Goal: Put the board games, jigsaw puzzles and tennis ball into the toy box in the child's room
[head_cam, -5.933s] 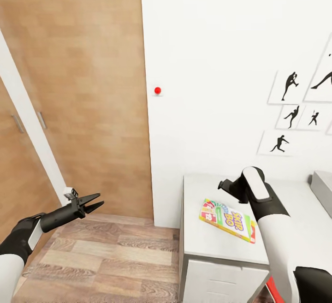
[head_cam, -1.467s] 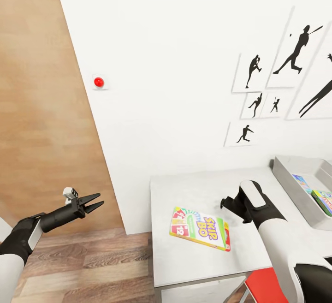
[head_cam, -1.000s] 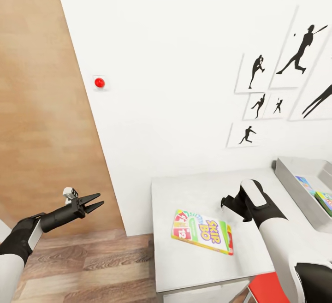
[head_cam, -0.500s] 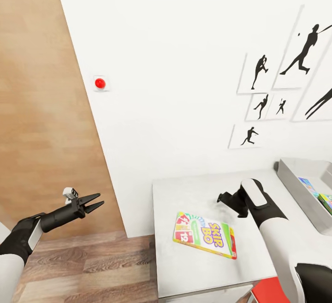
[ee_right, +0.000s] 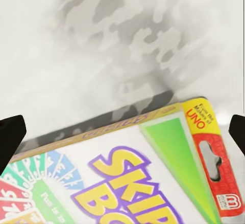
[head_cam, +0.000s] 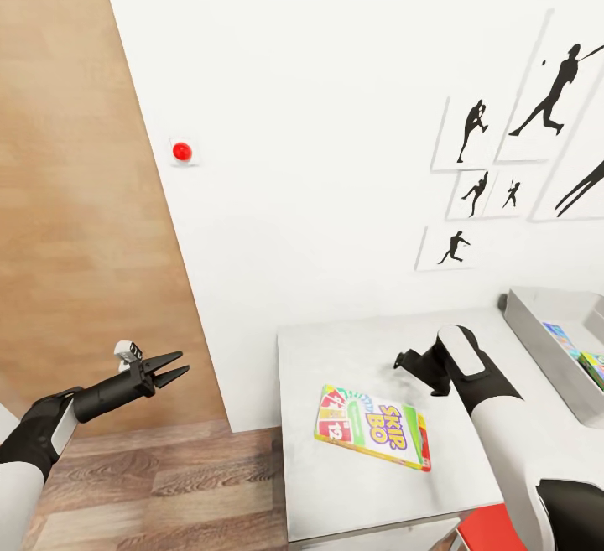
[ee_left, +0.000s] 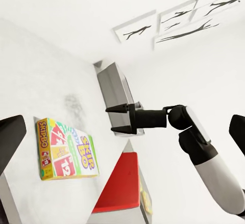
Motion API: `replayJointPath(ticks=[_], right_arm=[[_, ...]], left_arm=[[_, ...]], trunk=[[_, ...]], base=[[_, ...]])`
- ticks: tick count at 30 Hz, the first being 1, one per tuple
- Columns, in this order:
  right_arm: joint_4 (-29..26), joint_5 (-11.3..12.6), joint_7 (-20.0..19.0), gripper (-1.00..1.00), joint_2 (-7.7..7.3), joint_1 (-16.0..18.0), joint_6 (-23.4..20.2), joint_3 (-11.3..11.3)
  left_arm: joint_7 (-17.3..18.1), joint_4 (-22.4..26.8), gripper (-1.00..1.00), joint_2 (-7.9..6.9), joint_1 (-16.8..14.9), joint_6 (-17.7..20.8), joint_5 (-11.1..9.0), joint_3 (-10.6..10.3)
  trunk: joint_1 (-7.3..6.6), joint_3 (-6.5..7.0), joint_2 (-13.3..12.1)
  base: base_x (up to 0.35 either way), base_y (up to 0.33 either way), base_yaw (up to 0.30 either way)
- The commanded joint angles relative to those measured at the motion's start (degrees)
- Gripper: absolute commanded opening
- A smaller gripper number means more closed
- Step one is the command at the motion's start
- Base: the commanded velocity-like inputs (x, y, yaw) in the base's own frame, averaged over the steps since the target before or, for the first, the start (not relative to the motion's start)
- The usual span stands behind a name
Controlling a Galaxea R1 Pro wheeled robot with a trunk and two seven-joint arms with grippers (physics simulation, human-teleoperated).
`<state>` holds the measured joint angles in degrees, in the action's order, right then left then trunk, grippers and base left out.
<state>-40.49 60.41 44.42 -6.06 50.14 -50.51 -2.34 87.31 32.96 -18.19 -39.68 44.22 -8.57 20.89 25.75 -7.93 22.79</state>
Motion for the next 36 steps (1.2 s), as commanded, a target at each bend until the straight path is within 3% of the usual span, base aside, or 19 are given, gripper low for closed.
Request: replayJointPath(ticks=[1,36], right_arm=[[-0.1,0.6,0.6,1.0,-0.07,0.0,-0.1,0.0],[0.3,0.6,0.6,1.0,-0.07,0.0,-0.1,0.0]], left_arm=[[0.2,0.0,1.0,0.0,0.0,0.6,0.0,0.0],[0.2,0.0,1.0,0.0,0.0,0.6,0.0,0.0]], trunk=[[0.04,-0.13,0.1],[0.04,-0.13,0.1]], base=[[0.0,0.0,0.0],[0.0,0.0,0.0]])
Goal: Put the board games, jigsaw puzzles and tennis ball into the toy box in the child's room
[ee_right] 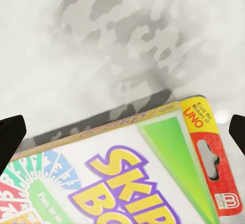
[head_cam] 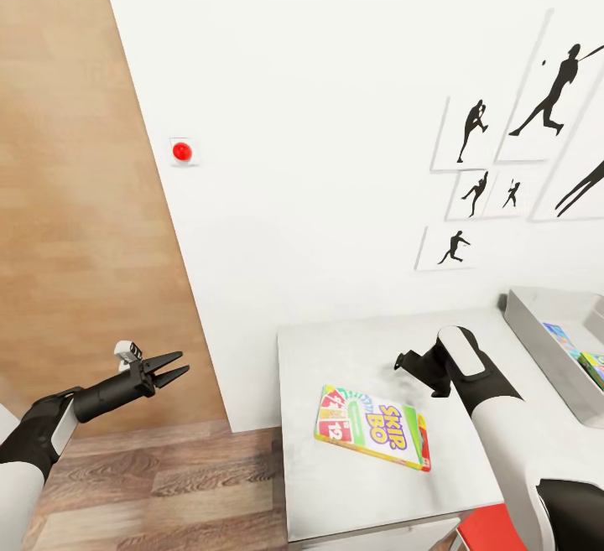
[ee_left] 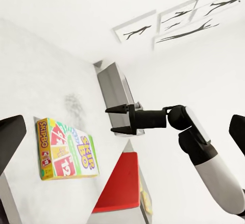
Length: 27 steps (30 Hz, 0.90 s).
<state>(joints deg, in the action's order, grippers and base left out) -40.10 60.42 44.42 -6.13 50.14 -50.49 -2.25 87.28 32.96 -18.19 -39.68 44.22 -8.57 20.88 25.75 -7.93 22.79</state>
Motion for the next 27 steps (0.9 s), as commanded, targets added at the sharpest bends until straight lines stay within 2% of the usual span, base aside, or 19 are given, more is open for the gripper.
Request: replayJointPath(ticks=[1,19,24,27], right_arm=[[-0.1,0.6,0.6,1.0,0.01,0.0,-0.1,0.0],[-0.3,0.7,0.1,1.0,-0.32,-0.2,-0.3,0.0],[-0.2,0.7,-2.4,1.0,-0.48,-0.7,-0.3,-0.1],[-0.2,0.6,-6.3,1.0,-0.66,-1.2,-0.3,-0.1]], left_arm=[[0.2,0.0,1.0,0.0,0.0,0.6,0.0,0.0],[0.2,0.0,1.0,0.05,0.0,0.6,0.1,0.0],[0.2,0.0,1.0,0.01,0.0,0.6,0.1,0.0],[0.2,0.0,1.0,0.0,0.0,0.6,0.1,0.0]], trunk=[[0.04,-0.13,0.1],[0.04,-0.13,0.1],[0.04,-0.25,0.1],[0.04,-0.42,0.1]], base=[[0.0,0.0,0.0],[0.0,0.0,0.0],[0.0,0.0,0.085],[0.0,0.0,0.154]])
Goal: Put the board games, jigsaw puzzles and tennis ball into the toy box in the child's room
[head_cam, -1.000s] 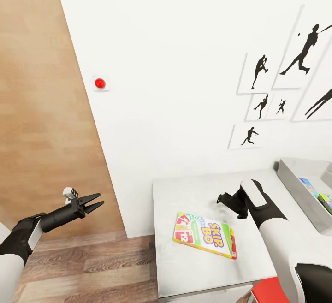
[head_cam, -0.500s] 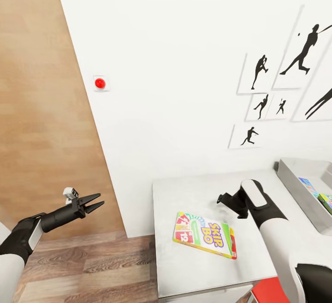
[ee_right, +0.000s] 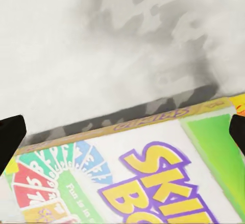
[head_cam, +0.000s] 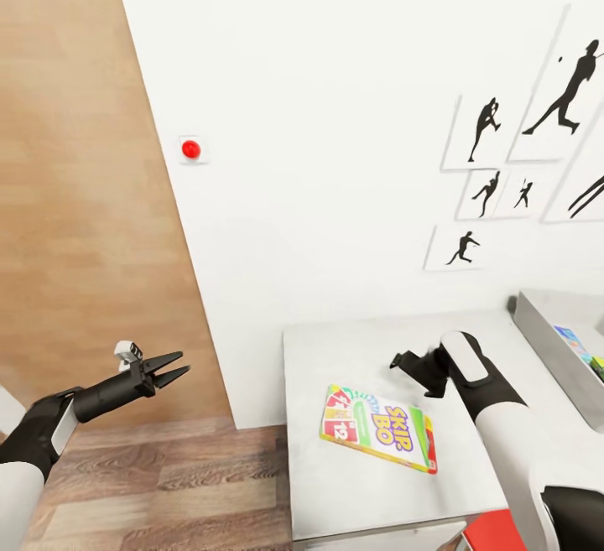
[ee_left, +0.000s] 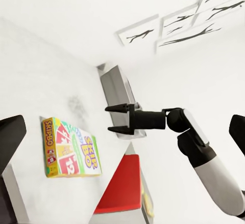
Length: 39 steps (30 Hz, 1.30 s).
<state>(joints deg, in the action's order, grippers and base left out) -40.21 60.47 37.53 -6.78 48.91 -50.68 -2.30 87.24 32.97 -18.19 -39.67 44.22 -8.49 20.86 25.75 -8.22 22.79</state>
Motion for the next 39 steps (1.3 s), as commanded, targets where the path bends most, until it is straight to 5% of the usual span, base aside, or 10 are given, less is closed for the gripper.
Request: replayJointPath(ticks=[1,8,20,39], right_arm=[[0.0,0.6,-0.3,1.0,-0.04,0.0,-0.1,-0.1],[0.2,0.4,-4.2,1.0,-0.17,-0.4,0.0,-0.1],[0.3,-2.5,-4.5,1.0,-0.16,-0.4,0.1,-0.2],[1.3,-3.0,-4.5,1.0,-0.25,-0.3,0.1,-0.2]], left_arm=[[0.2,0.0,1.0,0.0,-0.1,0.6,0.1,0.0],[0.3,0.0,1.0,0.0,-0.1,0.6,0.1,0.0],[0.3,0.0,1.0,0.0,-0.1,0.6,0.1,0.1],[0.3,0.0,1.0,0.0,-0.1,0.6,0.1,0.0]], trunk=[[0.03,-0.19,0.1],[0.03,-0.58,0.1],[0.03,-1.26,0.1],[0.03,-1.84,0.1]], base=[[0.0,0.0,0.167],[0.0,0.0,0.171],[0.0,0.0,0.168],[0.0,0.0,0.071]])
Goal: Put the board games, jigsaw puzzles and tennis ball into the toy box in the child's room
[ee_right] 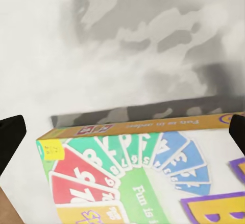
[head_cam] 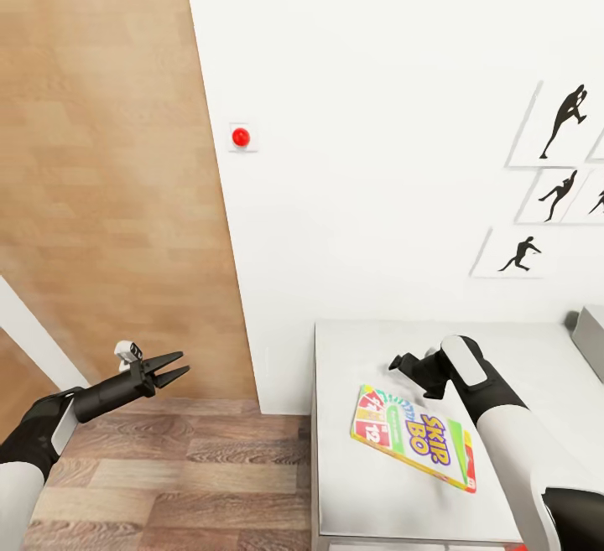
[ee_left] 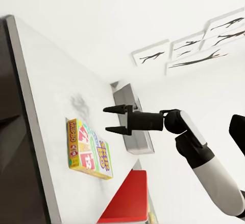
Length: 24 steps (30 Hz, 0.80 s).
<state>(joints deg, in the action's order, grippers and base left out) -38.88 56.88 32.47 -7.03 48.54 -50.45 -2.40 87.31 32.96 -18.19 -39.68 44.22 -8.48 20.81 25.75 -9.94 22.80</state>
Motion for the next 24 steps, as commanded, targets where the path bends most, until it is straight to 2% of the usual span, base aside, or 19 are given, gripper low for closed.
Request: replayJointPath(ticks=[1,18,20,24], right_arm=[[-0.1,0.6,0.6,1.0,0.0,0.1,-0.1,-0.1],[0.0,0.5,0.7,1.0,0.05,0.0,-0.1,0.0],[0.2,0.0,0.7,1.0,0.1,0.0,0.2,0.0],[1.5,-2.5,0.5,1.0,0.12,0.0,3.5,0.0]], left_arm=[[0.2,0.0,1.0,0.0,0.0,0.6,0.0,0.0],[0.1,0.0,1.0,0.07,0.0,0.6,0.0,0.0],[0.1,0.0,1.0,0.08,0.0,0.6,0.0,0.0],[0.1,0.0,1.0,0.08,0.0,0.6,0.0,0.0]], trunk=[[0.03,-0.12,0.1],[0.03,-0.22,0.1],[0.03,-0.26,0.1],[0.03,-0.36,0.1]], base=[[0.0,0.0,0.0],[0.0,0.0,-0.024],[0.0,0.0,-0.078],[0.0,0.0,-0.093]])
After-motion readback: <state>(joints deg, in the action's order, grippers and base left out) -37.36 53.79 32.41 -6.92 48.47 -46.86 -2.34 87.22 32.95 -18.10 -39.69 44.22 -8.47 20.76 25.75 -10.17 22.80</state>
